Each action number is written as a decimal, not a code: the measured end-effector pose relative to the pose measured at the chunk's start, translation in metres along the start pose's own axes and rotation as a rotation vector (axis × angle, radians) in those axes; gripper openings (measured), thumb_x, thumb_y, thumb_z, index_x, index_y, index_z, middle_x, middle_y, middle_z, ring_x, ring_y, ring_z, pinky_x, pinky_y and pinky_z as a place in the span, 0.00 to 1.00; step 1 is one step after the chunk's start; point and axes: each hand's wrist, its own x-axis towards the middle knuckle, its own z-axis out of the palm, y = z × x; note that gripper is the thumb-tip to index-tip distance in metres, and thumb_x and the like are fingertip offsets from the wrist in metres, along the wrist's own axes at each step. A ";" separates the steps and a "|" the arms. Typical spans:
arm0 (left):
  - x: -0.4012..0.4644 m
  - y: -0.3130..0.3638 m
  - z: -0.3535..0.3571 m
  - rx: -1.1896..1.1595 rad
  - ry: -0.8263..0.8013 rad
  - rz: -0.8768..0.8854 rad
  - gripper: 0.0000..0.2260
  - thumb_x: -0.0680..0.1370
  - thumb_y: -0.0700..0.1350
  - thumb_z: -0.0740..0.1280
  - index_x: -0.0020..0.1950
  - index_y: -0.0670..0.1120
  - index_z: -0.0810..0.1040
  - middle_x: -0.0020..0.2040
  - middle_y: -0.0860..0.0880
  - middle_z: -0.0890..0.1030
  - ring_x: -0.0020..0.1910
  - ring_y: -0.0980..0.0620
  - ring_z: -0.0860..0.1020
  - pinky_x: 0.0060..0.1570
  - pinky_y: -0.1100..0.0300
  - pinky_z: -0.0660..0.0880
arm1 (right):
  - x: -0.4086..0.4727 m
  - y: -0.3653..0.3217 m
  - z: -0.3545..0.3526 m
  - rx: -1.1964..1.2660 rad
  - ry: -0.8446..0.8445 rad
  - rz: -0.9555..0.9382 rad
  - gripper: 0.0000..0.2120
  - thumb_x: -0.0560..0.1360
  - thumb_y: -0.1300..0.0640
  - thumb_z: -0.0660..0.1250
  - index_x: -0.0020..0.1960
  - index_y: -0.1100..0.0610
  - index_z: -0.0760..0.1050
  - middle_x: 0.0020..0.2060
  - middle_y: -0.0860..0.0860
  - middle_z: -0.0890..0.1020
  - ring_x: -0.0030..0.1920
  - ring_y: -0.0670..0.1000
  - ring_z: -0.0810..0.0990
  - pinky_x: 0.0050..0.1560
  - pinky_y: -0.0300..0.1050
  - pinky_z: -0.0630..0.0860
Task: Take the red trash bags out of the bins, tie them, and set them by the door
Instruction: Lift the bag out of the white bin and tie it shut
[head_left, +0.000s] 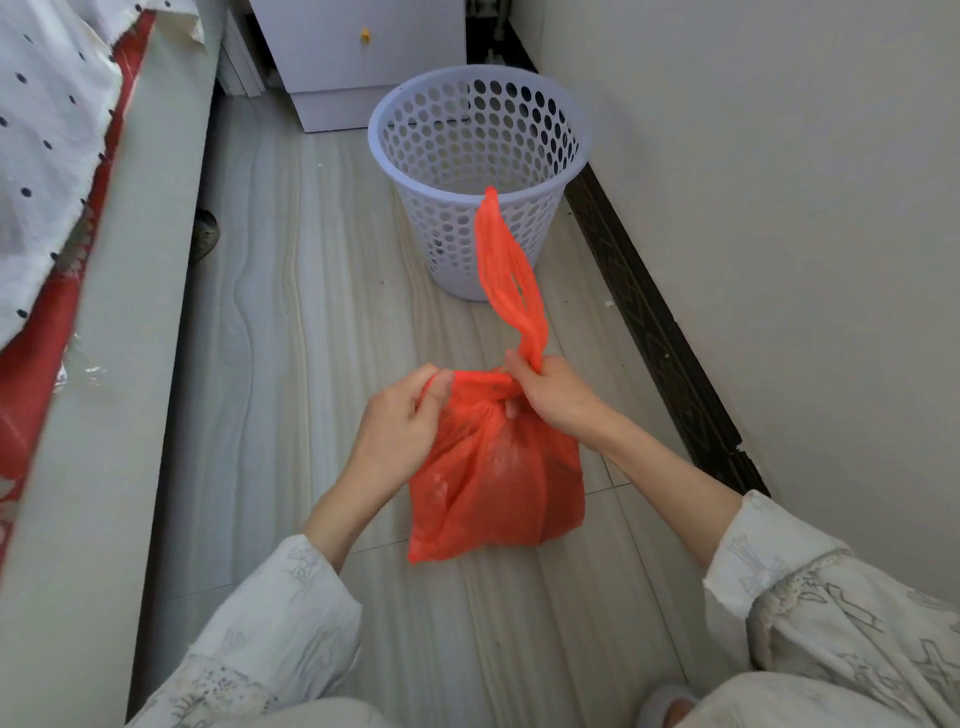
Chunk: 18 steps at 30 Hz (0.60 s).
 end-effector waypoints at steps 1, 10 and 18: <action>0.002 0.007 -0.002 -0.151 0.028 -0.028 0.17 0.79 0.48 0.58 0.33 0.40 0.68 0.28 0.48 0.67 0.26 0.56 0.66 0.31 0.56 0.63 | 0.003 0.003 -0.001 -0.079 0.039 -0.020 0.29 0.80 0.46 0.50 0.31 0.58 0.79 0.31 0.54 0.82 0.41 0.52 0.81 0.55 0.48 0.71; 0.003 0.027 -0.017 -0.246 -0.342 0.022 0.19 0.78 0.43 0.61 0.27 0.39 0.69 0.28 0.45 0.66 0.24 0.58 0.65 0.28 0.70 0.61 | 0.005 0.017 -0.015 0.438 0.013 -0.013 0.20 0.79 0.55 0.57 0.29 0.56 0.70 0.18 0.45 0.69 0.23 0.42 0.68 0.31 0.32 0.67; 0.019 -0.005 -0.012 -0.216 -0.245 -0.113 0.11 0.78 0.41 0.62 0.37 0.44 0.78 0.37 0.48 0.79 0.36 0.58 0.75 0.41 0.65 0.70 | -0.011 0.021 -0.018 0.602 -0.273 -0.019 0.20 0.79 0.56 0.58 0.27 0.51 0.69 0.24 0.51 0.65 0.25 0.43 0.64 0.29 0.31 0.64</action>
